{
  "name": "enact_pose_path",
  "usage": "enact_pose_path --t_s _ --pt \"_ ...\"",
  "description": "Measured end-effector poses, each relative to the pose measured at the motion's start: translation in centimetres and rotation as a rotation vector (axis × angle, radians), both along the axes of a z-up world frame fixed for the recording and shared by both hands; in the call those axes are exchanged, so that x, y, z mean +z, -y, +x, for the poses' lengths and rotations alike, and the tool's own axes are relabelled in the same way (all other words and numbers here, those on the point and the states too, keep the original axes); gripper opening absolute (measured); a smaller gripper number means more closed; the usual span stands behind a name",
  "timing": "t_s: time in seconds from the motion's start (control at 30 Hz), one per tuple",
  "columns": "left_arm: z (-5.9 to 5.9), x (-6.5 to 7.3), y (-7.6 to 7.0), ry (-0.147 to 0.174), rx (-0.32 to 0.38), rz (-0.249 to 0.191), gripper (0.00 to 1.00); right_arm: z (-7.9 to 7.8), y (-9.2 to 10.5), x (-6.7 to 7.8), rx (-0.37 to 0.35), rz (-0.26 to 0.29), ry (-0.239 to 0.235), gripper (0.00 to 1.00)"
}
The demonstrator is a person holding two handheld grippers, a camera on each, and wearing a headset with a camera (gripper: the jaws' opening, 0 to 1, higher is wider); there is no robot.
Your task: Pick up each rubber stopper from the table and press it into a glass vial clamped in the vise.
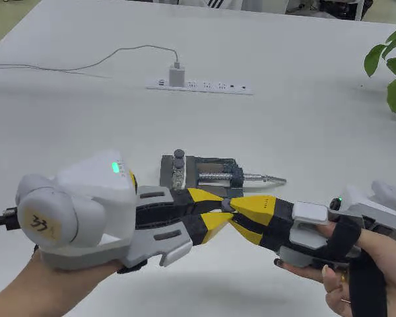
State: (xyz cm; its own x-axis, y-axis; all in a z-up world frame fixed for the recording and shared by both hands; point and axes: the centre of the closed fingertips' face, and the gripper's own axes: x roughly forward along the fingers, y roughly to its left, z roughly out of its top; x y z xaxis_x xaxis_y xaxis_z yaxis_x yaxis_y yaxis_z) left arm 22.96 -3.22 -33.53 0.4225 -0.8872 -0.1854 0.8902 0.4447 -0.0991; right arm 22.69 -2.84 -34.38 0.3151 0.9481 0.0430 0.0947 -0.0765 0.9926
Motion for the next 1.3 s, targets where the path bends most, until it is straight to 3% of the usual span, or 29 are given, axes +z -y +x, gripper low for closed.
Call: enact_pose_path --t_s 0.1,0.2,0.6,0.77,0.93,0.97,1.03,1.1,1.3 --pt "0.0 0.4 0.0 -0.012 0.001 -0.032 0.05 0.0 0.1 0.5 -0.006 0.053 -0.039 0.04" --pt "-0.2 0.4 0.1 -0.006 -0.013 -0.02 0.05 -0.2 0.0 0.3 -0.001 0.052 -0.039 0.04" --pt "-0.7 0.4 0.2 -0.052 -0.048 -0.011 0.05 -0.9 0.0 0.4 0.009 0.052 -0.025 0.05" --pt "-0.8 0.3 0.2 -0.055 -0.052 0.0 0.04 -1.1 -0.1 0.5 0.007 0.025 0.028 0.05" --pt "-0.7 0.1 0.1 -0.061 -0.043 0.011 0.04 -1.1 -0.3 0.5 -0.007 -0.026 0.135 0.07" --pt "-0.6 0.1 0.1 -0.058 -0.041 0.016 0.04 -0.9 -0.3 0.5 -0.017 -0.037 0.162 0.11" --pt "-0.6 -0.2 0.0 -0.063 -0.039 0.025 0.04 -0.6 -0.3 0.4 -0.032 -0.07 0.18 0.28" --pt "-0.7 -0.4 -0.1 -0.067 -0.039 0.028 0.04 -0.2 -0.1 -0.4 -0.043 -0.145 0.235 0.42" --pt "-0.7 -0.8 -0.2 -0.07 -0.04 0.043 0.04 -0.4 0.0 -1.0 -0.022 -0.238 0.34 0.64"
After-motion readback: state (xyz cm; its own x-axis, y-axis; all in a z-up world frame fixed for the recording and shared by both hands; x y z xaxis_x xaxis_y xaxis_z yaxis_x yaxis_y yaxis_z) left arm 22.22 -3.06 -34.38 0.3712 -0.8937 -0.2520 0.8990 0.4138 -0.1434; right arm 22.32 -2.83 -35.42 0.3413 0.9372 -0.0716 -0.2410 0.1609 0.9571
